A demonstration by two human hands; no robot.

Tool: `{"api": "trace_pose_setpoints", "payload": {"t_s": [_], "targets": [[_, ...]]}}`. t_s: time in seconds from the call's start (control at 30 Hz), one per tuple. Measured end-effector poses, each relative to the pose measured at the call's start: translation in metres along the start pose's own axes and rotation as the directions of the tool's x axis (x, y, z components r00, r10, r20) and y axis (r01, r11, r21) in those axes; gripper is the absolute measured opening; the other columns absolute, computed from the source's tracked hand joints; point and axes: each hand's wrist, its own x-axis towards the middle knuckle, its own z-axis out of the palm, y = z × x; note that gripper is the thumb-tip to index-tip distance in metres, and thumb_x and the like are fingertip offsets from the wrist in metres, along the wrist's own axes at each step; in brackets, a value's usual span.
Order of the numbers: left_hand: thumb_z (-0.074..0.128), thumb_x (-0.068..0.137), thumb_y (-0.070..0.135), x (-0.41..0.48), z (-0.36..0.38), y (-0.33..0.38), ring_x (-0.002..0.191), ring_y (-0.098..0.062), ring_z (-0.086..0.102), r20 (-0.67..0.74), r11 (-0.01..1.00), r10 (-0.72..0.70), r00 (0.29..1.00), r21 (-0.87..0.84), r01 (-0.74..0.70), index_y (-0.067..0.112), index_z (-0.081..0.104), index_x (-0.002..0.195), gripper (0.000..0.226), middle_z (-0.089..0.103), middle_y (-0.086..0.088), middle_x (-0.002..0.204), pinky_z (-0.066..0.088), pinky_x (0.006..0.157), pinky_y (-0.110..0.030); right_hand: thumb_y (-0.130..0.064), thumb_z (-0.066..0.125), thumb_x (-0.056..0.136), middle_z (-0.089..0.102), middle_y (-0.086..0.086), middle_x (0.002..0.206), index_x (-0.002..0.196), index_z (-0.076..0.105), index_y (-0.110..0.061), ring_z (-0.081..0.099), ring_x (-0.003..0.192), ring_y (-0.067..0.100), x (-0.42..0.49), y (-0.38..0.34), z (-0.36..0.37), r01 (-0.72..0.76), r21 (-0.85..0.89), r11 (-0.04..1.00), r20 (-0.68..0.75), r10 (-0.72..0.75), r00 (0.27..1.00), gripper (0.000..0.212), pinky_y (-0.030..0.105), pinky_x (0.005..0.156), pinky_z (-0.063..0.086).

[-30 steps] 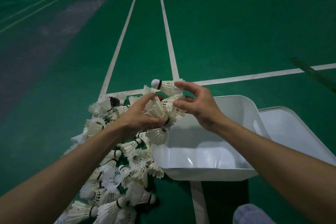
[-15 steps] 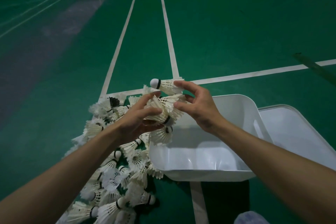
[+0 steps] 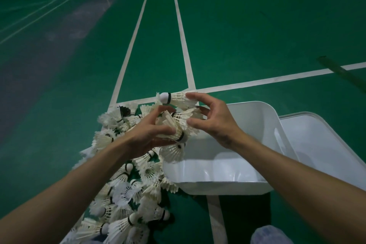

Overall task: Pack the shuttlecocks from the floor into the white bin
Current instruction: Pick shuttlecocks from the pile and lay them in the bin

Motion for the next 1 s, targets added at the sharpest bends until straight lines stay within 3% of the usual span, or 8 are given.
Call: {"api": "trace_pose_setpoints", "payload": {"t_s": [0.17, 0.37, 0.53, 0.63, 0.77, 0.87, 1.0], "targets": [[0.069, 0.068, -0.006, -0.003, 0.001, -0.002, 0.101, -0.041, 0.065, 0.001, 1.000, 0.003, 1.000, 0.005, -0.003, 0.026, 0.052, 0.123, 0.066, 0.047, -0.026, 0.129, 0.055, 0.084, -0.044, 0.009, 0.077, 0.071, 0.062, 0.000, 0.117, 0.125, 0.059, -0.016, 0.067, 0.098, 0.018, -0.002, -0.001, 0.003, -0.011, 0.025, 1.000, -0.007, 0.011, 1.000, 0.062, 0.036, 0.085, 0.058], [0.060, 0.075, -0.016, -0.007, -0.003, 0.003, 0.094, -0.038, 0.068, -0.079, 0.998, 0.030, 0.996, 0.052, -0.026, 0.020, 0.051, 0.119, 0.058, 0.050, -0.028, 0.121, 0.057, 0.076, -0.040, 0.004, 0.078, 0.071, 0.061, 0.003, 0.121, 0.124, 0.060, -0.013, 0.063, 0.109, 0.020, 0.009, -0.007, 0.004, 0.002, 0.084, 0.996, -0.040, 0.001, 0.999, 0.059, 0.035, 0.087, 0.056], [0.064, 0.069, -0.012, -0.013, -0.015, 0.012, 0.090, -0.038, 0.068, -0.139, 0.996, 0.034, 0.990, 0.084, -0.023, 0.025, 0.056, 0.115, 0.059, 0.047, -0.027, 0.117, 0.058, 0.076, -0.041, -0.004, 0.073, 0.081, 0.069, -0.004, 0.100, 0.106, 0.067, -0.015, 0.065, 0.089, 0.014, 0.022, -0.006, -0.014, 0.016, 0.133, 0.991, -0.289, 0.023, 0.957, 0.028, 0.039, 0.084, 0.057], [0.064, 0.066, -0.011, -0.017, -0.023, 0.014, 0.083, -0.032, 0.071, -0.161, 0.994, 0.050, 0.986, 0.107, -0.033, 0.024, 0.056, 0.114, 0.060, 0.048, -0.024, 0.114, 0.058, 0.073, -0.037, -0.004, 0.071, 0.082, 0.070, -0.009, 0.092, 0.094, 0.070, -0.024, 0.065, 0.084, 0.011, 0.021, 0.017, -0.033, -0.078, -0.098, 0.992, -0.393, 0.034, 0.919, 0.023, 0.031, 0.082, 0.056], [0.066, 0.060, -0.003, -0.016, -0.025, 0.019, 0.082, -0.029, 0.069, -0.153, 0.993, 0.045, 0.987, 0.113, -0.028, 0.023, 0.054, 0.116, 0.062, 0.048, -0.021, 0.112, 0.058, 0.067, -0.031, 0.003, 0.072, 0.079, 0.070, -0.001, 0.096, 0.097, 0.069, -0.026, 0.065, 0.085, 0.012, 0.008, 0.071, -0.038, -0.252, -0.298, 0.921, -0.339, 0.145, 0.929, 0.035, 0.030, 0.079, 0.056], [0.075, 0.062, -0.003, -0.011, -0.026, 0.021, 0.084, -0.032, 0.069, -0.140, 0.993, 0.038, 0.989, 0.118, -0.021, 0.025, 0.057, 0.112, 0.060, 0.047, -0.022, 0.114, 0.058, 0.066, -0.031, 0.005, 0.072, 0.076, 0.069, 0.005, 0.090, 0.100, 0.065, -0.023, 0.065, 0.080, 0.019, 0.006, 0.102, -0.030, -0.385, -0.348, 0.855, -0.287, 0.294, 0.912, 0.038, 0.034, 0.072, 0.057], [0.074, 0.063, -0.005, -0.008, -0.034, 0.020, 0.084, -0.034, 0.069, -0.138, 0.996, 0.025, 0.990, 0.087, -0.013, 0.028, 0.058, 0.108, 0.058, 0.047, -0.023, 0.115, 0.058, 0.067, -0.031, 0.002, 0.076, 0.073, 0.060, -0.001, 0.072, 0.095, 0.056, -0.023, 0.059, 0.067, 0.014, 0.017, 0.134, -0.022, -0.522, -0.360, 0.774, -0.385, 0.386, 0.838, 0.039, 0.020, 0.058, 0.047]]}}
